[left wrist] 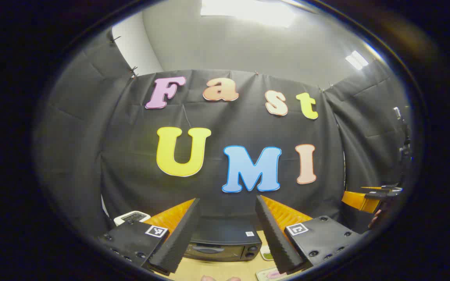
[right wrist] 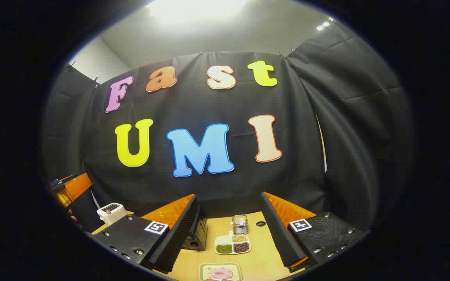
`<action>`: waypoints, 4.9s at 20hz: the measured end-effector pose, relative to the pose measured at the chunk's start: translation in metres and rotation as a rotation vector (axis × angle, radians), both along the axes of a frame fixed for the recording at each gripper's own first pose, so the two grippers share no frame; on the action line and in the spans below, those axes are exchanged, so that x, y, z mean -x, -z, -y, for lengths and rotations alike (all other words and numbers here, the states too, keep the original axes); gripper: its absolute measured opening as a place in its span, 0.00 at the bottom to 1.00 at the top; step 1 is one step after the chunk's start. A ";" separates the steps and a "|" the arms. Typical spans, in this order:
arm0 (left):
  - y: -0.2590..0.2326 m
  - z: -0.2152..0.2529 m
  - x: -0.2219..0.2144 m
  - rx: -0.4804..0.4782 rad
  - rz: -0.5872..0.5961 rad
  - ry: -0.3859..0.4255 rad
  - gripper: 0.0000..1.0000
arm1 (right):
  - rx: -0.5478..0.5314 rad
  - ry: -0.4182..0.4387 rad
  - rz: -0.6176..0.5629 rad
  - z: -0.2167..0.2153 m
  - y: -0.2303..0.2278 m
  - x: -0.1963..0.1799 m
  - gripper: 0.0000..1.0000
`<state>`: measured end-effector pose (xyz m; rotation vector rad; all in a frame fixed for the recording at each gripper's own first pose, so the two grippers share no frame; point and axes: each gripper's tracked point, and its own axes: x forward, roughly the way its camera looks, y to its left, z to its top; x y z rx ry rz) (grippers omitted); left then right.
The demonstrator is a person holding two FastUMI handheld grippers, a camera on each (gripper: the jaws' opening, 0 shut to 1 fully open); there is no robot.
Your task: Open the electric oven with the left hand, put the food in, and close the electric oven.
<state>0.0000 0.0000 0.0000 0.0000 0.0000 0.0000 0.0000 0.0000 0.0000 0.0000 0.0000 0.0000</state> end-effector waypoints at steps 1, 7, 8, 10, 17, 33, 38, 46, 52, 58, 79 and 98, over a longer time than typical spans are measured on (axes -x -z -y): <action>-0.002 0.000 0.000 -0.006 0.002 -0.007 0.98 | 0.010 -0.004 0.006 0.004 -0.001 0.000 0.97; 0.003 -0.005 -0.002 -0.007 -0.001 -0.004 0.98 | -0.013 0.008 0.010 0.002 -0.006 -0.004 0.97; 0.007 -0.008 -0.002 -0.001 -0.029 0.005 0.98 | -0.012 0.028 0.005 0.001 -0.006 -0.005 0.97; 0.004 -0.022 -0.002 0.011 -0.019 0.008 0.97 | -0.008 0.049 0.022 -0.009 -0.012 -0.003 0.97; 0.020 -0.054 -0.011 0.060 -0.050 0.009 0.98 | 0.000 0.041 0.018 -0.042 -0.011 -0.006 0.98; 0.190 -0.058 -0.099 0.004 -0.328 0.072 0.94 | 0.044 0.143 -0.018 -0.014 0.014 0.005 0.97; 0.258 -0.053 -0.126 -0.025 -0.423 0.076 0.95 | 0.042 0.196 -0.041 0.001 0.024 0.007 0.97; 0.342 -0.065 -0.156 -0.074 -0.569 0.032 0.95 | 0.046 0.254 -0.074 0.018 0.038 0.009 0.97; 0.352 -0.066 -0.159 -0.081 -0.582 0.017 0.99 | 0.050 0.268 -0.084 0.020 0.040 0.010 0.98; 0.353 -0.066 -0.133 -0.069 -0.592 0.023 0.99 | 0.034 0.246 -0.089 0.015 0.043 0.009 0.98; 0.431 -0.077 -0.001 -0.046 -0.790 0.005 0.91 | 0.052 0.150 -0.165 -0.003 0.067 0.015 0.97; 0.125 -0.129 0.027 -0.021 -0.195 -0.087 0.90 | -0.128 -0.075 -1.158 0.024 0.338 0.001 0.98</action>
